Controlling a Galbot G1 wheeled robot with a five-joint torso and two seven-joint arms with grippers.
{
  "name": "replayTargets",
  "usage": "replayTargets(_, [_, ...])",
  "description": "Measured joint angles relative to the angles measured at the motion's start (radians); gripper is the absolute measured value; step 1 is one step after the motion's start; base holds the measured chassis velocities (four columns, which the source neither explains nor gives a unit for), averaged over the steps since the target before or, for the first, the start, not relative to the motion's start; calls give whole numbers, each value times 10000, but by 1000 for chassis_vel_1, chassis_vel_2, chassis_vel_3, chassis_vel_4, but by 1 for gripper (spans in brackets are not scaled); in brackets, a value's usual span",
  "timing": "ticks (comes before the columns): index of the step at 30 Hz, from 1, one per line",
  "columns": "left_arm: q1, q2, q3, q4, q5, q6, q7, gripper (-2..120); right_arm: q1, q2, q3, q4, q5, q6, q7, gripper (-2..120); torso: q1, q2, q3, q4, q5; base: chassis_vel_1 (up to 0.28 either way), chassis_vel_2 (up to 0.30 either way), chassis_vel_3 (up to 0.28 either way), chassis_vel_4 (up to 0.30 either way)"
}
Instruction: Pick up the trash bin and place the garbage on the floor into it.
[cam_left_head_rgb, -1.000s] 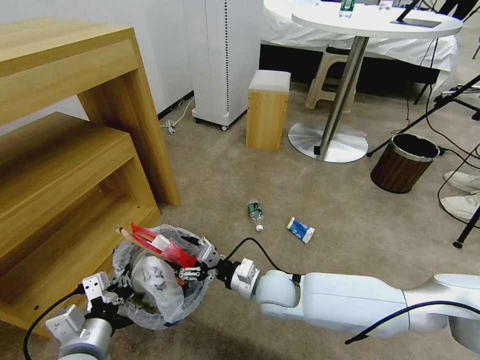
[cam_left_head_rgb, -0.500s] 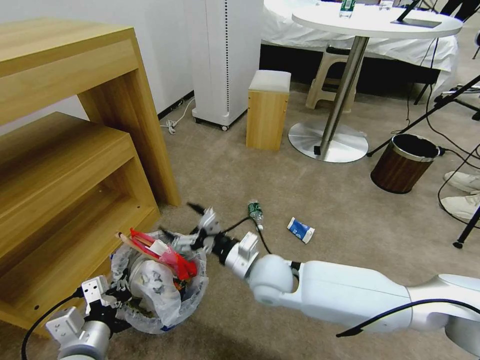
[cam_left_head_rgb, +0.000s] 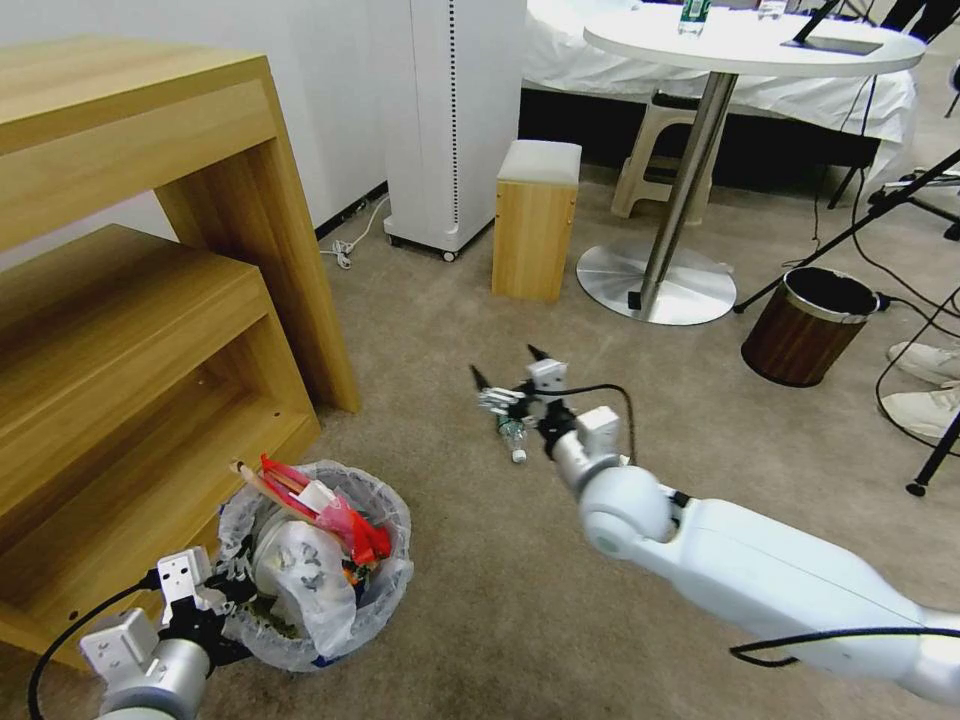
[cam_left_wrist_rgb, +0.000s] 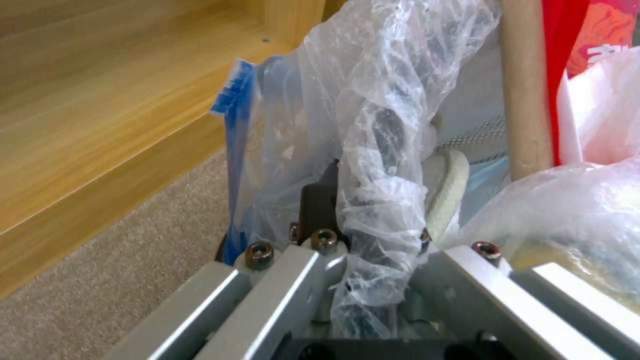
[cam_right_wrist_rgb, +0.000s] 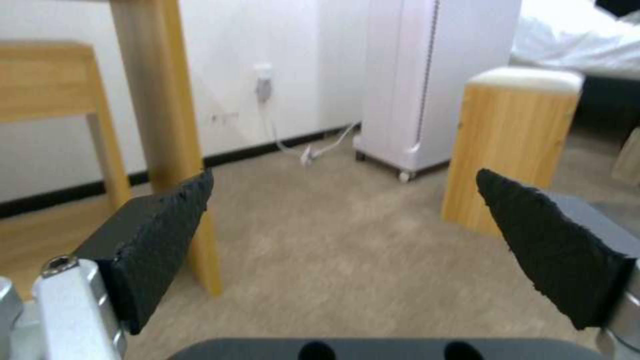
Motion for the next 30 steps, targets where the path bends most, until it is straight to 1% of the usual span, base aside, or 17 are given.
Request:
replayTargets(3, [152, 436, -51, -69, -224, 107, -14, 0, -641, -421, 761, 17, 47, 170, -166, 100, 0, -1, 0, -2, -1, 0, 0, 0, 0])
replayTargets(8, [198, 672, -115, -137, -333, 151, -27, 0, -1034, -529, 1202, 27, -109, 195, -57, 100, 0, 0, 0, -1, 2, 0, 0, 0, 0])
replayTargets(11, [265, 824, -138, -185, -374, 165, -18, 0, -1860, -633, 2100, 152, -441, 22, 313, 100, 0, 0, 0, -1, 1, 0, 0, 0, 0])
replayTargets(13, [296, 804, -138, -194, -328, 157, -3, 0, -2000, -658, 2248, 156, -564, 6, 363, 100, 0, 0, 0, -4, -2, 0, 0, 0, 0])
replayTargets(19, [315, 661, -70, -212, -139, 122, 40, 0, -2371, -465, 2668, 49, -1040, -5, 471, 100, 0, 0, 0, 2, 0, 0, 0, 0, 0])
replayTargets(24, [292, 626, -18, -154, -22, 69, 64, 0, -2739, -374, 2867, -36, -1449, -50, 474, 100, 0, 0, 0, -1, -1, 0, 0, 0, 0])
replayTargets(30, [268, 555, 22, -120, 94, 18, 86, 0, -3164, 133, 3282, -346, -1999, -63, 393, 100, 0, 0, 0, 0, 0, 0, 0, 0, 0])
